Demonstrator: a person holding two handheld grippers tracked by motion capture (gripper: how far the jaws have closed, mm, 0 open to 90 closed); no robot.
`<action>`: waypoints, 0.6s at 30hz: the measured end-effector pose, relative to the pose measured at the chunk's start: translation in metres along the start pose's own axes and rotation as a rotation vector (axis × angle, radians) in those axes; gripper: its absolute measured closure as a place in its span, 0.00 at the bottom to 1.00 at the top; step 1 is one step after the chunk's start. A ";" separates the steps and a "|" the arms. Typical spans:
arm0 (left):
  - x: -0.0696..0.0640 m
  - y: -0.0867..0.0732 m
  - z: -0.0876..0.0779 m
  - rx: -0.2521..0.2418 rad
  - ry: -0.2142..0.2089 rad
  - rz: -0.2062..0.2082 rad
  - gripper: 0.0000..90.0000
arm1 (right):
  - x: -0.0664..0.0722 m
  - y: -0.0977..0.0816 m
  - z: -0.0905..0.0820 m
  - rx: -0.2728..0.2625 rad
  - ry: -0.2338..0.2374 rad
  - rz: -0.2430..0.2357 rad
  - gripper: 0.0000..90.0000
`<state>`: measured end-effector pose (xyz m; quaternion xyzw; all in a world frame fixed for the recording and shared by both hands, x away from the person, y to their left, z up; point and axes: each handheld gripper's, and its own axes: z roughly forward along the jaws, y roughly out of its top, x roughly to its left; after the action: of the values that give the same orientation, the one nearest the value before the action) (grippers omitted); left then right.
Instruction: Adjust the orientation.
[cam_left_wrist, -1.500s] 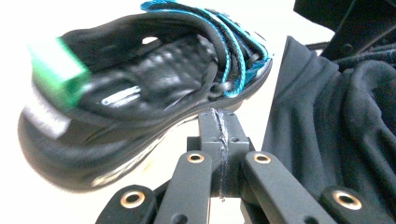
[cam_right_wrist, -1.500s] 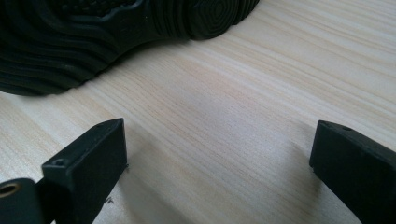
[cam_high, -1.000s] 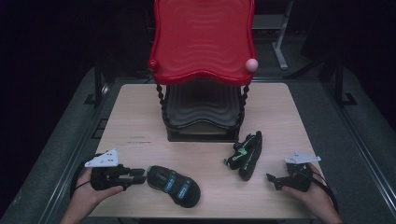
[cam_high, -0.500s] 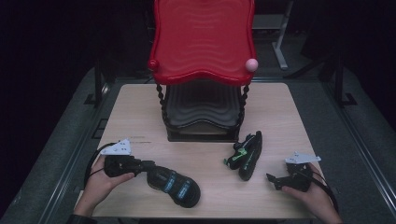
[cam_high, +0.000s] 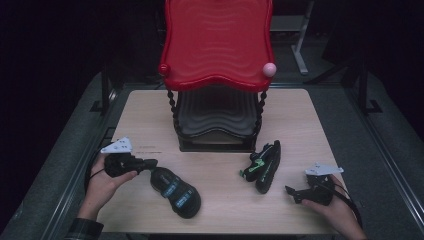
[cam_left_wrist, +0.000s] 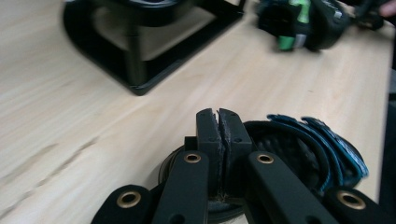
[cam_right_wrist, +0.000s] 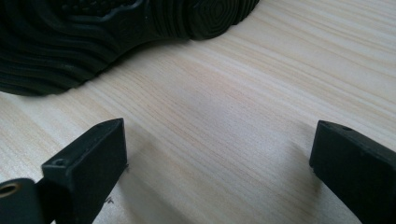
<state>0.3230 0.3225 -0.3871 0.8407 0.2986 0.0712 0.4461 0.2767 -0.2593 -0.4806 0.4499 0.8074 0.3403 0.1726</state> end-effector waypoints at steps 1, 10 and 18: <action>0.004 -0.001 -0.002 -0.005 0.012 -0.010 0.98 | 0.000 0.000 0.000 0.000 0.000 0.000 0.04; 0.031 -0.013 -0.017 -0.029 0.094 -0.070 0.98 | 0.000 0.000 0.000 0.000 0.000 0.000 0.04; 0.039 -0.011 -0.023 -0.076 0.084 -0.084 0.89 | 0.000 0.000 0.000 0.000 0.000 0.000 0.04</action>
<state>0.3412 0.3658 -0.3880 0.8063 0.3491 0.0987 0.4672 0.2767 -0.2593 -0.4806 0.4501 0.8074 0.3403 0.1725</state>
